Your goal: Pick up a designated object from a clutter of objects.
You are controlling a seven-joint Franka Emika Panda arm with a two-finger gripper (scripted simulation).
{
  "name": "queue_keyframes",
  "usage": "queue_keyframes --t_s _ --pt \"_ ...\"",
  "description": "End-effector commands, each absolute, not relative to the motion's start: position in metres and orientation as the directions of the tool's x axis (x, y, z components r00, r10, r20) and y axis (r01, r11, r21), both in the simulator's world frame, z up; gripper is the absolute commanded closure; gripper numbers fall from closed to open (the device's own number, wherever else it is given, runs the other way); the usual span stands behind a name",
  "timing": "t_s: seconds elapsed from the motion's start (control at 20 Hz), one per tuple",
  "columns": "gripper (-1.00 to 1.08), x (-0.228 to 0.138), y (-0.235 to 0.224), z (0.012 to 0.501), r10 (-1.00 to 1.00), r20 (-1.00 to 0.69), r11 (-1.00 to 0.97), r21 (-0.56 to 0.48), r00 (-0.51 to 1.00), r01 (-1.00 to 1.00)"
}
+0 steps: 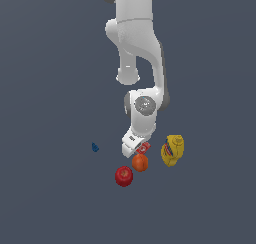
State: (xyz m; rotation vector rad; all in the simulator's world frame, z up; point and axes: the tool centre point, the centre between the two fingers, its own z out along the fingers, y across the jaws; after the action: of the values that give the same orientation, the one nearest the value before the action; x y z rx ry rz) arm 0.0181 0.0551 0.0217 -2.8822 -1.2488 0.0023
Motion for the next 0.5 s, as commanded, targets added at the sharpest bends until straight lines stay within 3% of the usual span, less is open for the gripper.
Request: queue_keyframes --t_s 0.0,0.1,0.15,0.45 --pt "-0.92 0.0189 0.055 0.0163 0.73 0.0 -0.684 0.0 0.684 0.73" --pt "-0.92 0.0191 0.0553 0.0153 0.73 0.0 -0.683 0.0 0.683 0.73" --pt "1.08 0.0191 0.0553 0.0153 0.73 0.0 -0.683 0.0 0.683 0.73" --pt "1.08 0.0191 0.0553 0.0153 0.73 0.0 -0.683 0.0 0.683 0.73"
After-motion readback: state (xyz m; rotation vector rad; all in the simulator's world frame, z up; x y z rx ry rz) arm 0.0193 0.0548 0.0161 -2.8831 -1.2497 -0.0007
